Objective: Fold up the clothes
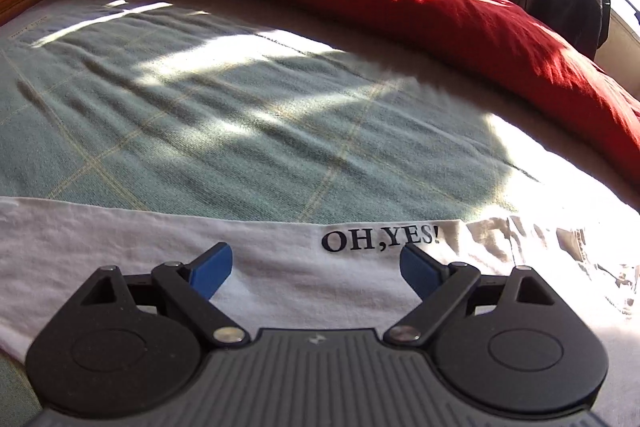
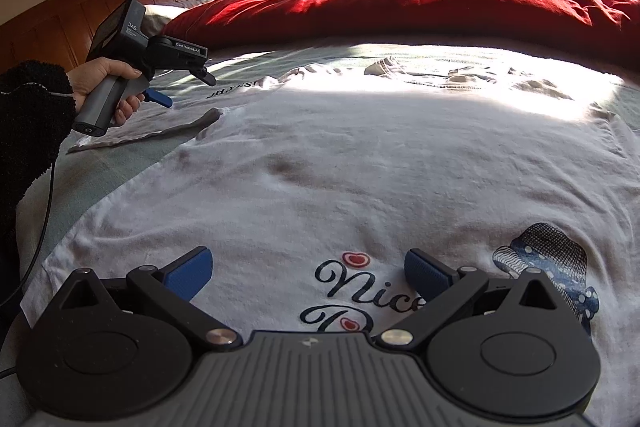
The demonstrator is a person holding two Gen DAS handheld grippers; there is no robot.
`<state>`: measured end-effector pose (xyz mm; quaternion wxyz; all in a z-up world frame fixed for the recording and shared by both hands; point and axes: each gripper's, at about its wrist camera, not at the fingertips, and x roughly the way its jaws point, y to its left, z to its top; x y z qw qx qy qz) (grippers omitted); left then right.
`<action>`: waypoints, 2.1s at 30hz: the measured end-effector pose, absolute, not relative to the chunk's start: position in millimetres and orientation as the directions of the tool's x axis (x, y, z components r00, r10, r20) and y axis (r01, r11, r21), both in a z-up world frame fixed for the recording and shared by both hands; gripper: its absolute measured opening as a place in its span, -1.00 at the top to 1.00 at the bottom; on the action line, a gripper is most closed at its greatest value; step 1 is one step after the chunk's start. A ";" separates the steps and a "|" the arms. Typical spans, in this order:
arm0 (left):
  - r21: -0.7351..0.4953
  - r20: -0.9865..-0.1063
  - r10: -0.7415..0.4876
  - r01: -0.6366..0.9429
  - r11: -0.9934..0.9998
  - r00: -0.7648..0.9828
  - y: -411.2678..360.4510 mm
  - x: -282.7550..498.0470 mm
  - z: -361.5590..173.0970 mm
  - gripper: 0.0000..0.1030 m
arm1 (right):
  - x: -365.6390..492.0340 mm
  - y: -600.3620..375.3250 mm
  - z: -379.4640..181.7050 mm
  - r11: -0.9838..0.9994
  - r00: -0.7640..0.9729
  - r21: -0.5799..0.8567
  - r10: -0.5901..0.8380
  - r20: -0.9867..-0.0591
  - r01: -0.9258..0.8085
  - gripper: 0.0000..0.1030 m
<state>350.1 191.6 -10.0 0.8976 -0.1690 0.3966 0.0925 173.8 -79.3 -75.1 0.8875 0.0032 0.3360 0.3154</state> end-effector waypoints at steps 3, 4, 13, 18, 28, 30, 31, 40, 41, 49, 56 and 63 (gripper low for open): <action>-0.211 -0.741 0.034 -0.281 0.936 0.670 180.2 346.5 -2.9 -0.76 | 173.3 -79.0 -74.6 0.803 0.580 0.213 0.559 -0.593 -0.556 -1.00; -0.205 -0.741 0.034 -0.274 0.940 0.671 176.4 345.3 -0.6 -0.76 | 173.1 -78.9 -74.4 0.804 0.581 0.212 0.558 -0.592 -0.556 -1.00; -0.113 -0.657 -0.118 0.058 0.992 0.745 101.1 246.5 81.8 -0.84 | 150.9 -108.7 -43.9 0.873 0.660 0.200 0.470 -0.586 -0.445 -1.00; -0.040 -0.649 -0.198 0.227 0.973 0.735 52.7 203.8 53.0 -0.88 | 113.3 -131.0 -43.9 0.932 0.688 0.118 0.335 -0.644 -0.343 -1.00; -0.062 -0.696 -0.311 0.378 0.924 0.647 -0.9 160.7 -48.1 -0.88 | 71.3 -138.1 -82.0 0.971 0.683 0.013 0.176 -0.709 -0.238 -1.00; -0.116 -0.696 -0.342 0.372 0.921 0.631 6.5 159.2 -56.6 -0.88 | 69.1 -139.1 -84.9 0.974 0.692 0.016 0.173 -0.701 -0.227 -1.00; -0.138 -0.694 -0.353 0.364 0.921 0.628 12.1 159.7 -59.6 -0.88 | 69.6 -140.1 -86.0 0.976 0.693 0.028 0.173 -0.700 -0.215 -1.00; -0.201 -0.681 -0.256 0.161 0.966 0.686 65.7 183.3 -64.5 -0.88 | 62.3 -137.3 -90.7 0.980 0.733 0.008 0.155 -0.663 -0.199 -1.00; -0.221 -0.680 -0.260 0.146 0.964 0.686 67.5 183.7 -62.1 -0.88 | 61.2 -137.5 -91.1 0.980 0.738 0.008 0.156 -0.656 -0.200 -1.00; -0.264 -0.662 -0.337 0.212 0.941 0.670 36.1 157.9 -51.8 -0.90 | 58.1 -139.0 -93.1 0.979 0.758 0.009 0.164 -0.632 -0.205 -1.00; -0.183 -0.687 -0.157 0.041 0.982 0.709 42.9 150.4 -59.4 -0.90 | 58.7 -140.6 -91.8 0.976 0.748 0.013 0.174 -0.641 -0.216 -1.00; -0.180 -0.688 -0.167 0.058 0.982 0.707 35.1 137.7 -52.0 -0.90 | 59.9 -140.8 -87.7 0.977 0.730 0.020 0.173 -0.661 -0.213 -1.00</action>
